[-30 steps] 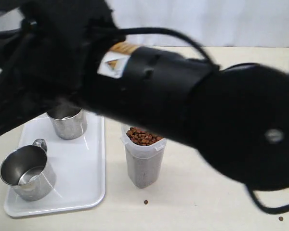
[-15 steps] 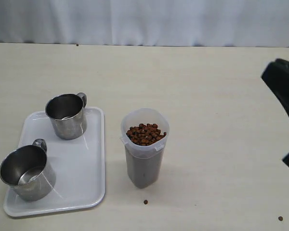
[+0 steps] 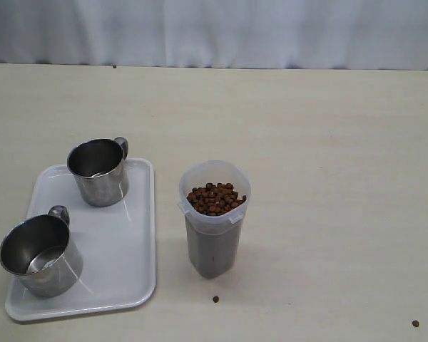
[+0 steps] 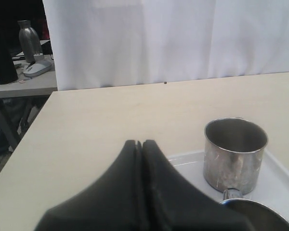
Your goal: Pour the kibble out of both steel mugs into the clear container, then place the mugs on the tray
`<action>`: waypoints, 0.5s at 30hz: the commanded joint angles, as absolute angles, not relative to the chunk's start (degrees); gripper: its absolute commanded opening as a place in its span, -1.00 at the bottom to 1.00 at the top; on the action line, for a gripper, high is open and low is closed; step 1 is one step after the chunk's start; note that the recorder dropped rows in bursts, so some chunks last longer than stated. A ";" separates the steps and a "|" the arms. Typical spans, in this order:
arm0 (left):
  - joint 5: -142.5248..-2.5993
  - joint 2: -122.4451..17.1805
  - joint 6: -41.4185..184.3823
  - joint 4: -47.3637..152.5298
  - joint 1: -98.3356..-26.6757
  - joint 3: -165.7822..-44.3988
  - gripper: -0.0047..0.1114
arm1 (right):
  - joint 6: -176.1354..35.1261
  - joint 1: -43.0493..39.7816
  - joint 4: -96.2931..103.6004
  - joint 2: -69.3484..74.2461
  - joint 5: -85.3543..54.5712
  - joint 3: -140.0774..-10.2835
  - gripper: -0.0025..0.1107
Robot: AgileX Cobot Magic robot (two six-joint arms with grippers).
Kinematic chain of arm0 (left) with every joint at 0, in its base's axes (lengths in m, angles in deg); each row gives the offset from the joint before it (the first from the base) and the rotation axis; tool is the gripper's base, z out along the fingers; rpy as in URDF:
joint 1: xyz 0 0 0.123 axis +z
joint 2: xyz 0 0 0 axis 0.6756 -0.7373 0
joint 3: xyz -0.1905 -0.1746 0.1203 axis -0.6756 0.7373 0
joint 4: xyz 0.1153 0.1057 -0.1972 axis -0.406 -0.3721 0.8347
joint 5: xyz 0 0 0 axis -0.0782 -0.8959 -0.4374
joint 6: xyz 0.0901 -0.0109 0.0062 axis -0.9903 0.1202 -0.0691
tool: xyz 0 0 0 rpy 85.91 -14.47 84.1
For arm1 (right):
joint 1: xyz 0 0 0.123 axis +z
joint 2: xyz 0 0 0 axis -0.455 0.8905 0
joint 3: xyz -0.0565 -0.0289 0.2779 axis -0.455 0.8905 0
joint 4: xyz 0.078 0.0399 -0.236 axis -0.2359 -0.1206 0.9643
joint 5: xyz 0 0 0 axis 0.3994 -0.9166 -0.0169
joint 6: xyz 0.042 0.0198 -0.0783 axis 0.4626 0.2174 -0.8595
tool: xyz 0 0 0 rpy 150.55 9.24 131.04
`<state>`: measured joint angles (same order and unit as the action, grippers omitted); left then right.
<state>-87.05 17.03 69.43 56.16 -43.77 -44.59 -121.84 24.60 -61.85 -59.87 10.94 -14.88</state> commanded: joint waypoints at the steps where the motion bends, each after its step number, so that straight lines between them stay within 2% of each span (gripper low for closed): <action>1: -86.37 17.18 69.54 56.17 -44.09 -44.40 -0.92 | -122.48 24.29 -62.25 -61.27 11.32 -14.57 -0.87; 8: -86.37 17.18 69.54 56.17 -44.09 -44.40 -0.92 | -122.95 22.63 -62.25 -62.99 10.78 -14.57 -0.87; 11: -86.37 17.18 69.54 56.04 -44.09 -44.40 -0.92 | -121.08 13.15 -62.91 -65.91 7.10 -14.57 -0.87; 15: -86.37 17.18 69.54 56.04 -44.09 -44.40 -0.92 | -121.77 -1.81 -61.87 -69.35 -6.62 -14.57 -0.87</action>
<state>-87.05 17.03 69.43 56.16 -43.77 -44.59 -121.18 6.91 -63.12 -67.83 2.79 -14.88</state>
